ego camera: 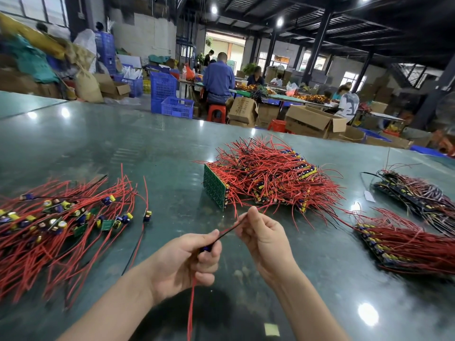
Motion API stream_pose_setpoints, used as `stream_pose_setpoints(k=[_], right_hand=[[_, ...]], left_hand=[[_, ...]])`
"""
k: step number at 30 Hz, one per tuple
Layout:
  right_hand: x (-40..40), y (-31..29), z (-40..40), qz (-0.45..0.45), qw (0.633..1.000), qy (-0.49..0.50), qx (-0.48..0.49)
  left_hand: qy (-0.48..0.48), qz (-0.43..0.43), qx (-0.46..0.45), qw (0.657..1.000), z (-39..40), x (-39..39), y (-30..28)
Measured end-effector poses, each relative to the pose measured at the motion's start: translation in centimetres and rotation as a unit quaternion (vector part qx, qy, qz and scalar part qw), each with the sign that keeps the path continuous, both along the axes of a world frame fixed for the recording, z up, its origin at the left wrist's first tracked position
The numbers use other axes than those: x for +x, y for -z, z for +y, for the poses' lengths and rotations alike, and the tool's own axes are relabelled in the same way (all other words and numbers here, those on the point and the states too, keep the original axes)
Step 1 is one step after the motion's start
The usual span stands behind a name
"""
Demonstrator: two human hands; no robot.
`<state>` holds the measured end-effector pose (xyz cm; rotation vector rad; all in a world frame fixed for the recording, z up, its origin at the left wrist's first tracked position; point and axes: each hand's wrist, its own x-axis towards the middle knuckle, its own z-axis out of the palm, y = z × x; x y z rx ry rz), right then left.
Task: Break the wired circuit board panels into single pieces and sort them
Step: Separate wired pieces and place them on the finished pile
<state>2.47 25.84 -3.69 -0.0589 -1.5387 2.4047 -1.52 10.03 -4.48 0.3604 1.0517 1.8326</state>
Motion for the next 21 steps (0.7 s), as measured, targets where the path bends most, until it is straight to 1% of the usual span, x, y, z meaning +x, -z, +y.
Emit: stream_pose_setpoints(k=[2,5,6,7,9,11,14,16,17,18,19,21], right_hand=[[0.1,-0.2,0.1,0.005,1.0,-0.016,-0.001],[0.2,-0.2,-0.1,-0.01,0.998,-0.027,-0.049],[0.3,-0.2,-0.1,-0.02,0.999,-0.012,-0.035],[0.3,-0.3,-0.1,-0.033,0.999,0.012,0.005],[0.2,-0.5,0.3,-0.069,0.99,0.065,0.106],[0.2,-0.7,0.6,-0.101,0.976,0.094,0.167],[0.1,-0.7,0.6,-0.14,0.966,0.091,0.197],[0.0,-0.6,0.4,-0.147,0.967,0.083,0.191],[-0.1,-0.6,0.4,-0.139,0.97,0.086,0.182],[-0.1,-0.7,0.4,-0.127,0.972,0.089,0.174],[0.0,-0.7,0.6,-0.114,0.975,0.089,0.171],[0.0,-0.9,0.8,-0.094,0.98,0.065,0.16]], left_hand=[[0.015,0.018,0.008,1.0,-0.2,-0.1,-0.2],[0.016,0.052,0.0,0.999,-0.5,0.1,-0.5],[-0.003,0.069,-0.017,0.997,-0.5,0.2,-0.7],[-0.036,0.095,-0.045,0.994,-0.4,0.3,-0.8],[-0.125,0.151,-0.1,0.975,-0.1,0.4,-0.7],[-0.187,0.199,-0.134,0.953,0.2,0.6,-0.4],[-0.216,0.294,-0.166,0.916,0.6,1.0,0.0],[-0.226,0.36,-0.192,0.885,0.8,1.2,0.1],[-0.222,0.379,-0.206,0.875,0.9,1.3,0.1],[-0.211,0.378,-0.215,0.876,1.0,1.4,0.1],[-0.195,0.355,-0.215,0.888,1.1,1.5,0.0],[-0.165,0.279,-0.199,0.925,1.1,1.6,-0.1]])
